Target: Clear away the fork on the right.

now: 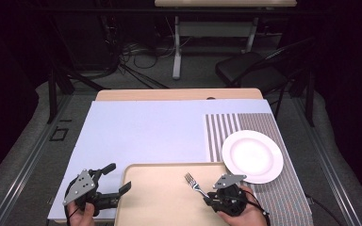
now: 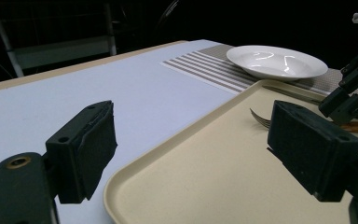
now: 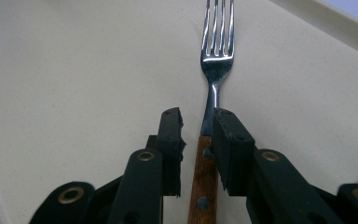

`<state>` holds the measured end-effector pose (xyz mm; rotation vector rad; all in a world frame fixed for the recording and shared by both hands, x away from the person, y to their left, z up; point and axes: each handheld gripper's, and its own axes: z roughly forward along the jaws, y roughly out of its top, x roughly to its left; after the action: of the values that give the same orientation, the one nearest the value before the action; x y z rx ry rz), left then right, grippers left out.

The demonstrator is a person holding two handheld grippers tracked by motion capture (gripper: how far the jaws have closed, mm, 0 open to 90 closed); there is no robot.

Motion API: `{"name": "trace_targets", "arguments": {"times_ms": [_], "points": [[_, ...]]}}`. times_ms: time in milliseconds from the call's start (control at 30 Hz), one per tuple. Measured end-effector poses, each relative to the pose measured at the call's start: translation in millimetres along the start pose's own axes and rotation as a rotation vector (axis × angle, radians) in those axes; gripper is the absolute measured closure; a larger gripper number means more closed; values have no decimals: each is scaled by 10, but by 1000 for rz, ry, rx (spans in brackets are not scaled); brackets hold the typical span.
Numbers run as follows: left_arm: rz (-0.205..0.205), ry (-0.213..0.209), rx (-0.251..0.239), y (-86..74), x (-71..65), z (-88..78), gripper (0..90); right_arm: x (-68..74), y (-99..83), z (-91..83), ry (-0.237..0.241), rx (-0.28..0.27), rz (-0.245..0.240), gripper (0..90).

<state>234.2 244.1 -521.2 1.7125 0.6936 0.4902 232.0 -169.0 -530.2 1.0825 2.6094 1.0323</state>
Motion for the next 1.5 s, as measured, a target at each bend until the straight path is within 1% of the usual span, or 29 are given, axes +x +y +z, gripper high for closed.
{"name": "trace_targets", "arguments": {"times_ms": [67, 133, 167, 200, 300, 500, 600, 633, 733, 833, 1033, 1267, 1300, 1333, 1400, 1500], "points": [[-1, 0, 0, -1, 0, 0, 157, 7, 0, 17, 11, -11, -16, 778], [-1, -1, 0, -1, 0, 1, 157, 17, -4, 35, 4, -5, -22, 828], [0, -2, 1, 0, 0, 1, 157, 21, -6, 42, 5, 3, -34, 849], [0, -2, 1, -1, 0, 2, 157, 31, -9, 56, 7, -3, -38, 866], [-2, -2, 0, -1, 0, 4, 157, 48, -9, 85, 14, 4, -50, 900], [-4, -4, 1, -3, 3, 5, 157, 70, -16, 160, 22, 30, -63, 900], [-4, -5, 1, -3, 2, 6, 157, 71, -23, 197, 14, 31, -66, 900], [-4, -5, 1, -3, 2, 6, 157, 69, -22, 201, 10, 39, -61, 900], [-5, -5, 1, -4, 2, 7, 157, 48, -24, 212, 8, 35, -50, 900], [-5, -5, 1, -4, 2, 7, 157, 12, -23, 211, 1, 29, -27, 900], [-7, -8, -2, -8, 5, 9, 157, -78, -33, 187, -26, 22, 22, 900], [-5, -7, 1, -6, 3, 6, 157, -190, -56, 134, -70, 22, 76, 900], [-5, -8, 1, -6, 3, 6, 157, -210, -66, 128, -75, 12, 86, 900], [-5, -9, 0, -8, 4, 7, 157, -221, -67, 114, -78, 21, 91, 900], [-6, -7, 2, -7, 4, 4, 157, -249, -82, 102, -79, 12, 106, 900], [-6, -7, 3, -7, 4, 6, 157, -284, -94, 71, -91, 22, 122, 900]]}}
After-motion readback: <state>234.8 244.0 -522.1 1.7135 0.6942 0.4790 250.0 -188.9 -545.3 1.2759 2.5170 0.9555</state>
